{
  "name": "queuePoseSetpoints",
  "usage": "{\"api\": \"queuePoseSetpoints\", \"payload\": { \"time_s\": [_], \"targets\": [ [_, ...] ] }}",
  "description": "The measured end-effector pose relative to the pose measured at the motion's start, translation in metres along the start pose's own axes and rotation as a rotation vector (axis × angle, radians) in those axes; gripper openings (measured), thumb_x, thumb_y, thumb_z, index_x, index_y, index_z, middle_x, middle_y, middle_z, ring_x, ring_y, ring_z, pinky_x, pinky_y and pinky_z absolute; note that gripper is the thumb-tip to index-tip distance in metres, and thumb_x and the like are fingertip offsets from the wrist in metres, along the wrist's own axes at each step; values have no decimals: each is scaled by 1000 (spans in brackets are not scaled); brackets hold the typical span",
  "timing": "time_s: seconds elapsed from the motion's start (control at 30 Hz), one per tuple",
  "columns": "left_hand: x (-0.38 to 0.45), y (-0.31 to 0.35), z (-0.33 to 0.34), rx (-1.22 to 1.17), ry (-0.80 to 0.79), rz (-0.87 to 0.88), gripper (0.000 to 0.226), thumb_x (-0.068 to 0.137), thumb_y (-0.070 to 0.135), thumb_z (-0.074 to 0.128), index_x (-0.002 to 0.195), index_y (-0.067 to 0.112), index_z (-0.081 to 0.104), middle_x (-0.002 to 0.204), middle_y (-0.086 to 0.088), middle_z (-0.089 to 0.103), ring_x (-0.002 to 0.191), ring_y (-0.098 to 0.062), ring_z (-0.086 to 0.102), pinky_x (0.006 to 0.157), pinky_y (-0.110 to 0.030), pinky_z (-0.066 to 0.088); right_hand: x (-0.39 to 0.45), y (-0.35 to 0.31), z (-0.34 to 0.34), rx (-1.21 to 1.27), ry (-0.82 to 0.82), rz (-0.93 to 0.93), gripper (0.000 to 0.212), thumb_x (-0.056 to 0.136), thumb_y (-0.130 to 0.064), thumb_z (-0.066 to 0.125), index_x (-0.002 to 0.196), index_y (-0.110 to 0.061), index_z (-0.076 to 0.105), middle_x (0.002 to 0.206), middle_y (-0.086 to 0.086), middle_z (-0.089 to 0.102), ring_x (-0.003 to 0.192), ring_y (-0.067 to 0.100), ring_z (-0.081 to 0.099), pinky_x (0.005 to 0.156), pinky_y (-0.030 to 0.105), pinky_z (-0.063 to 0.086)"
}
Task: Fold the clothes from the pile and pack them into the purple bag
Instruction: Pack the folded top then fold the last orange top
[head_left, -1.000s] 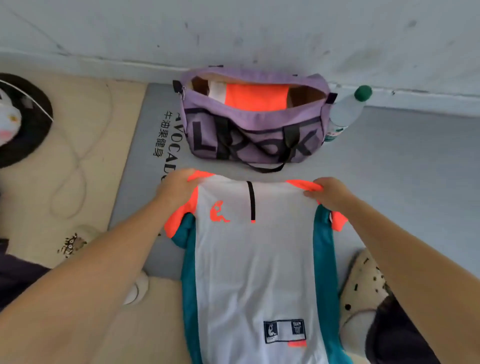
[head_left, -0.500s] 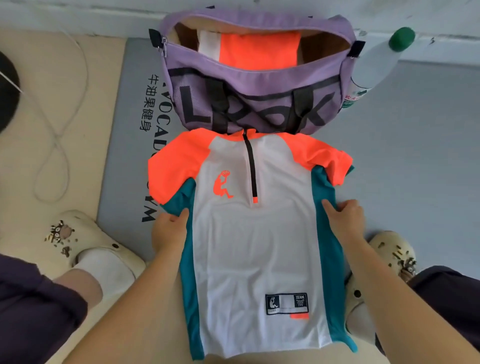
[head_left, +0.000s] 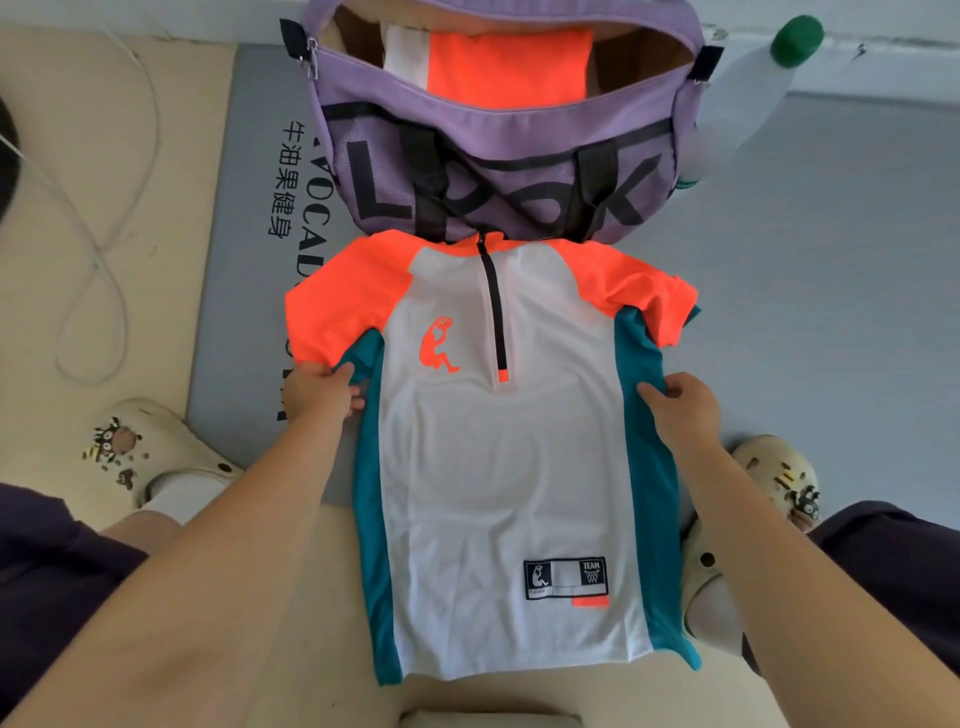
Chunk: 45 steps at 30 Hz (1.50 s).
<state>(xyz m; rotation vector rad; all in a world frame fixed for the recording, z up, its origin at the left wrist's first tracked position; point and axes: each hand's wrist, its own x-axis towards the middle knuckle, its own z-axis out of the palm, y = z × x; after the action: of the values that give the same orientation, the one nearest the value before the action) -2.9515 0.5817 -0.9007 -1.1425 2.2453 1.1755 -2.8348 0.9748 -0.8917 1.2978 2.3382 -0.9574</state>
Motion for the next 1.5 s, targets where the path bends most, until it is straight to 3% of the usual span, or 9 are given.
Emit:
{"api": "queuePoseSetpoints", "payload": {
  "time_s": [0.13,0.23,0.43,0.57,0.8,0.9,1.03,1.3,1.5],
  "targets": [
    [9,24,-19,-222,217,221,6,94,19,57,98,18,52,83,-6,67,65,-13,68,72,-37,57,3,0,-3,19,30,26,24,92,-29,62,86,-7,57,78,7,58,72,26,52,56,32,34],
    [8,23,-25,-237,223,179,48,86,19,68,126,13,41,99,-3,65,84,-17,66,82,-34,56,5,-4,-3,27,42,39,23,91,-32,61,86,-10,56,78,4,56,73,26,52,57,32,33],
    [-13,7,7,118,-17,-104,41,85,47,67,69,10,62,67,-3,68,65,-21,70,74,-41,61,2,-14,1,131,20,54,29,86,-40,67,86,-13,56,76,-1,56,68,21,52,60,31,40],
    [-13,12,18,-92,-13,-189,36,84,39,72,67,10,60,65,-1,64,52,-11,59,57,-29,57,3,-18,2,146,-12,54,38,87,-35,65,67,-11,43,60,4,41,53,19,37,47,29,30],
    [-1,23,-1,-484,34,7,5,96,26,55,93,23,56,96,-4,60,85,-18,55,80,-37,49,10,-14,1,196,41,69,30,92,-32,57,77,-6,50,70,11,45,63,23,39,57,32,33],
    [-2,11,-5,-343,-115,-104,19,95,39,55,97,21,58,109,-10,65,100,-26,62,96,-47,52,12,-15,2,212,30,90,31,91,-34,57,77,-8,50,73,12,45,66,24,40,60,35,35],
    [-9,-1,-3,-6,-180,-124,39,89,47,61,82,9,57,91,-13,63,84,-25,58,73,-38,49,12,-14,-1,203,-18,118,35,88,-38,64,76,-8,51,69,10,46,62,23,42,54,31,35],
    [0,17,-20,-577,-174,56,22,98,31,57,120,25,58,125,1,63,109,-15,63,96,-34,50,5,-7,-3,294,-149,127,33,88,-35,66,70,-12,51,70,9,42,68,21,40,63,33,32],
    [-5,-3,-24,-163,-282,-146,20,91,40,65,93,20,64,113,-8,70,98,-20,67,87,-37,56,6,-12,0,294,-176,127,48,84,-38,70,84,8,56,77,10,53,71,22,51,67,35,41]
  ]
}}
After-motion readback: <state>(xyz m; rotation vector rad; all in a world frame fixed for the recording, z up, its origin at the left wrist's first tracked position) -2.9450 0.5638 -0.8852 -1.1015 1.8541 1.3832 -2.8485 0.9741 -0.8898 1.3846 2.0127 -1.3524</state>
